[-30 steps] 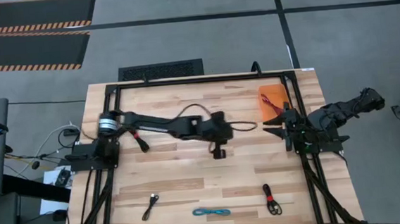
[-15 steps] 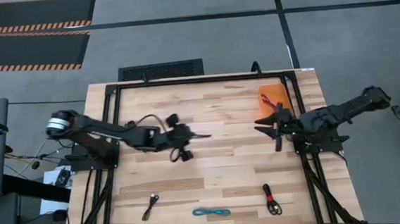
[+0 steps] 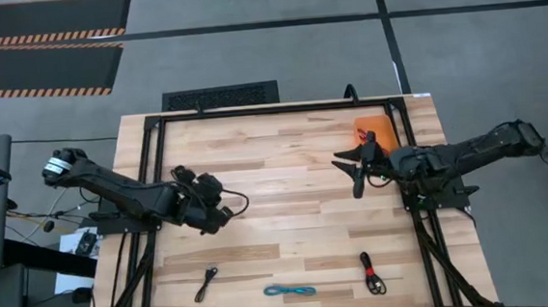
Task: Pick and place USB-C Cables
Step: Put the top black charger cable into the orange bin
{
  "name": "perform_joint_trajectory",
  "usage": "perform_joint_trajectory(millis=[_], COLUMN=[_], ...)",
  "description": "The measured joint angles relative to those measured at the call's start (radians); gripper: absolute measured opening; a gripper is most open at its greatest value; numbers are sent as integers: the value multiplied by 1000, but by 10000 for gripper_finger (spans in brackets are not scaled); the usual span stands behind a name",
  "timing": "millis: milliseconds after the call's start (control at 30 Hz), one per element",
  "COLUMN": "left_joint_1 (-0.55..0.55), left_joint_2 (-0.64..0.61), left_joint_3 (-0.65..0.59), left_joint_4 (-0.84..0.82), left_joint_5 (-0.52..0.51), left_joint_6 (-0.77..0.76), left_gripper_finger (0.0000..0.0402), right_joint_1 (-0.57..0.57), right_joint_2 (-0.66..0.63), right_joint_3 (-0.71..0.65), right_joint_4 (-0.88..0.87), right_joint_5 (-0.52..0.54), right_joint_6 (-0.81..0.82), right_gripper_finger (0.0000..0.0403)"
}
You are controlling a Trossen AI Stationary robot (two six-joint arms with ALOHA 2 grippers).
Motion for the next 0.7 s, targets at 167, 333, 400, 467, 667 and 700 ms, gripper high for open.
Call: perform_joint_trajectory(millis=[167, 333, 400, 467, 667, 700], left_joint_1=[53, 82, 90, 106, 182, 189], left_joint_2=[10, 10, 10, 10, 10, 10], left_joint_3=[-73, -114, -130, -140, -146, -146], left_joint_4=[-26, -92, -107, -124, -142, -142], left_joint_5=[114, 145, 150, 165, 185, 188], left_joint_6=[-142, -396, -523, -639, -712, -707], left_gripper_finger=[37, 107, 135, 163, 225, 231], right_joint_1=[-19, -71, -108, -152, -293, -312], right_joint_2=[-2, -14, -13, -11, 21, 30], right_joint_3=[48, 98, 103, 107, 109, 109], right_joint_4=[-3, 6, -5, -5, -6, -4], right_joint_5=[-1, 0, 0, 0, -25, -42], right_joint_6=[5, -127, -166, -197, -216, -216], right_gripper_finger=[136, 149, 157, 165, 186, 189])
